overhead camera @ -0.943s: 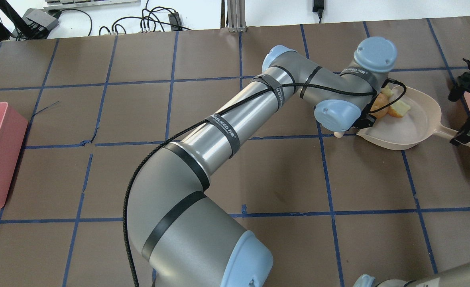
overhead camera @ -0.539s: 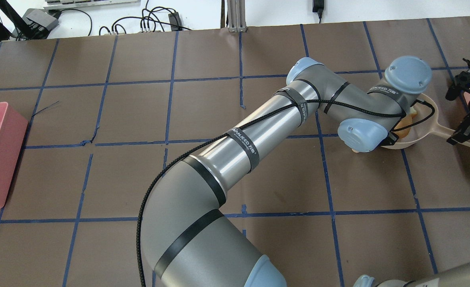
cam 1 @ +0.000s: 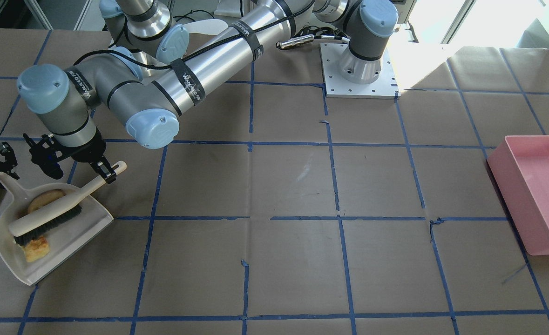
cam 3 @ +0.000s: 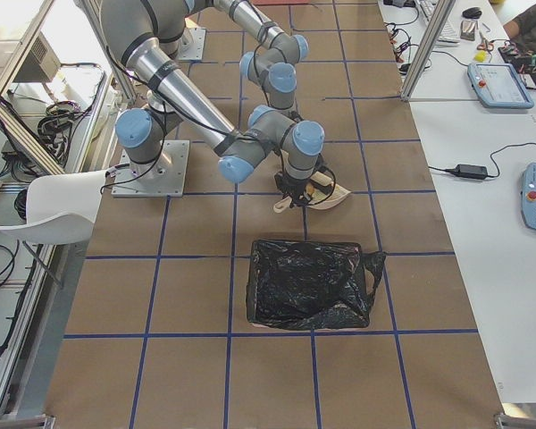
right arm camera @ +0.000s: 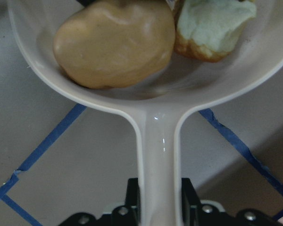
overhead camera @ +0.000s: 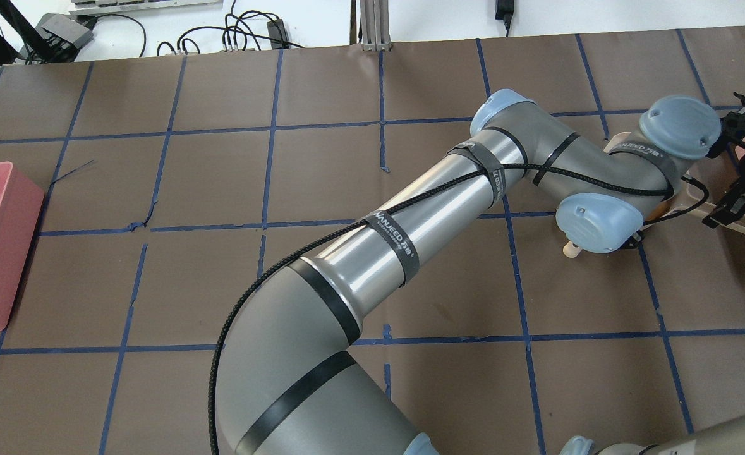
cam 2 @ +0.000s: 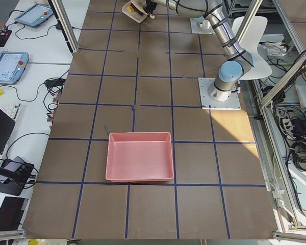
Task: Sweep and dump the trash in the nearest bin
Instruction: 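Sweep the potato and bread into the dustpan with the left-held brush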
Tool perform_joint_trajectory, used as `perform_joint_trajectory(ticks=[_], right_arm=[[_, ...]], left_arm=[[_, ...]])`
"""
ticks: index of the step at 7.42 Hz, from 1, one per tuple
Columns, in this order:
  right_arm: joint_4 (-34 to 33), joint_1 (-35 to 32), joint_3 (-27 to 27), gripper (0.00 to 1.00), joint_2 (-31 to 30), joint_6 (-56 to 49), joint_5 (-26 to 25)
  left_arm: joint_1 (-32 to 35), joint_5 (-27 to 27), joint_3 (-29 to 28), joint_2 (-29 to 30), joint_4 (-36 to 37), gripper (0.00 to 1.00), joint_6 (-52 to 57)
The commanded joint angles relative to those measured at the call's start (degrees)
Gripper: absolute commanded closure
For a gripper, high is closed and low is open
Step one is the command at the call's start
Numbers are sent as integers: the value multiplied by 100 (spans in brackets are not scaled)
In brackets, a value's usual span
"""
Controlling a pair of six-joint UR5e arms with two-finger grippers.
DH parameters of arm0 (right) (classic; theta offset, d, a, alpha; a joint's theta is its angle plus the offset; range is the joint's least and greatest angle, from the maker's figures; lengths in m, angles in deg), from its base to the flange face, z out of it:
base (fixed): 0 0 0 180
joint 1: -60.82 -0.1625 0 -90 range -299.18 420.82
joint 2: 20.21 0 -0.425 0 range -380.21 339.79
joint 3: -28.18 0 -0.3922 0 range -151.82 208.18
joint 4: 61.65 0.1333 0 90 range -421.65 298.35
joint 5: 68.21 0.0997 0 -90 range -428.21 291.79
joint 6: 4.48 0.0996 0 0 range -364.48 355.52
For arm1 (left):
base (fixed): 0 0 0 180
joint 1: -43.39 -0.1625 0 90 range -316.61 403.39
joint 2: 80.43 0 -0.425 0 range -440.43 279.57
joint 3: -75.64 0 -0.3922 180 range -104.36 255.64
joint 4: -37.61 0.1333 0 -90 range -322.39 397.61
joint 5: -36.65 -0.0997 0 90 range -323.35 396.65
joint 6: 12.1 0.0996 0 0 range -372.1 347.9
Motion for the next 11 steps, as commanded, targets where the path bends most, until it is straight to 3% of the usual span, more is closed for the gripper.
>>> perform_joint_trajectory(ticks=[1, 3, 6, 11], right_arm=[[-4, 23, -7, 95, 1, -19, 209], [-4, 49, -16, 96, -43, -10, 210], [-4, 224, -95, 97, -61, 25, 280], [75, 1128, -130, 97, -754, 25, 815]], left_arm=[[7, 3, 35, -247, -272, 100, 27], [7, -14, 445, -615, -402, 100, 18], [-552, -234, 1902, -1975, -412, 100, -43], [-1890, -137, 5505, -4375, 96, 100, -1044]])
